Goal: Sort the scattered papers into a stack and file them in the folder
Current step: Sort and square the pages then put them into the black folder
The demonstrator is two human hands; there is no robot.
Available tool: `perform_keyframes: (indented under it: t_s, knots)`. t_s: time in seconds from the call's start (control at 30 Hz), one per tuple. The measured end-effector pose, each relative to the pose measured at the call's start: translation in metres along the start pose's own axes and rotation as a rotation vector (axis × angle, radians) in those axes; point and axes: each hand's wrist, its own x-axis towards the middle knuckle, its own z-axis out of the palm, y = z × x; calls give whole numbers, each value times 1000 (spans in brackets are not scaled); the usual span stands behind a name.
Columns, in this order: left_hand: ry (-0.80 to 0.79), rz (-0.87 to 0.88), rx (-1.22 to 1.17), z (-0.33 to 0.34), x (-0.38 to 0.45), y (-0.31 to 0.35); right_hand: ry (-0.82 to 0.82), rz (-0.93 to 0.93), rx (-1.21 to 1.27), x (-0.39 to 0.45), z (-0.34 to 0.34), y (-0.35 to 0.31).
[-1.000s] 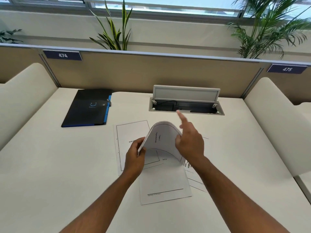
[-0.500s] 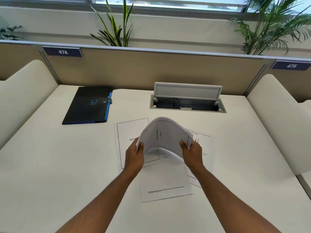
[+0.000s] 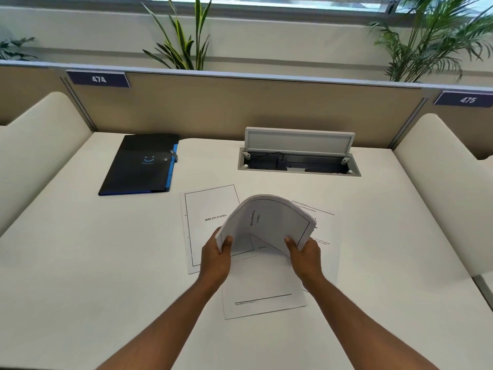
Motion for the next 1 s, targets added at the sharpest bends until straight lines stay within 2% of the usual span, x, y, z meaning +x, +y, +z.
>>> perform_keyframes:
  t_s: [0.17, 0.27, 0.33, 0.37, 0.43, 0.53, 0.57, 0.63, 0.73, 0.87, 0.93, 1.0]
  knots:
    - [166, 88, 122, -9, 15, 6, 36, -81, -78, 19, -11, -15]
    - [162, 116, 115, -18, 26, 14, 90, -135, -58, 31, -18, -32]
    - [119, 60, 1, -22, 30, 18, 142, -128, -2, 35, -20, -38]
    - [95, 24, -82, -23, 30, 19, 163, -72, 62, 36, -20, -41]
    - [71, -47, -241, -21, 26, 22, 143, 152, 264, 35, -18, -46]
    - [51, -139, -425, -13, 18, 22, -81, 428, 662, 28, -11, -50]
    - [38, -169, -467, -10, 15, 22, -163, 472, 755, 24, -7, -51]
    - [8, -222, -521, -7, 11, 20, -228, 509, 871, 20, 0, -50]
    - [-57, -279, -557, -8, 9, 16, -181, 475, 977, 21, 4, -50]
    - [-173, -257, -637, -20, 13, 10, -110, 311, 871, 26, -3, -52]
    - [-174, -229, -636, -29, 18, 7, -93, 222, 787, 28, -10, -51]
    - [-111, -195, -511, -38, 24, 5, -89, 142, 707, 29, -16, -50]
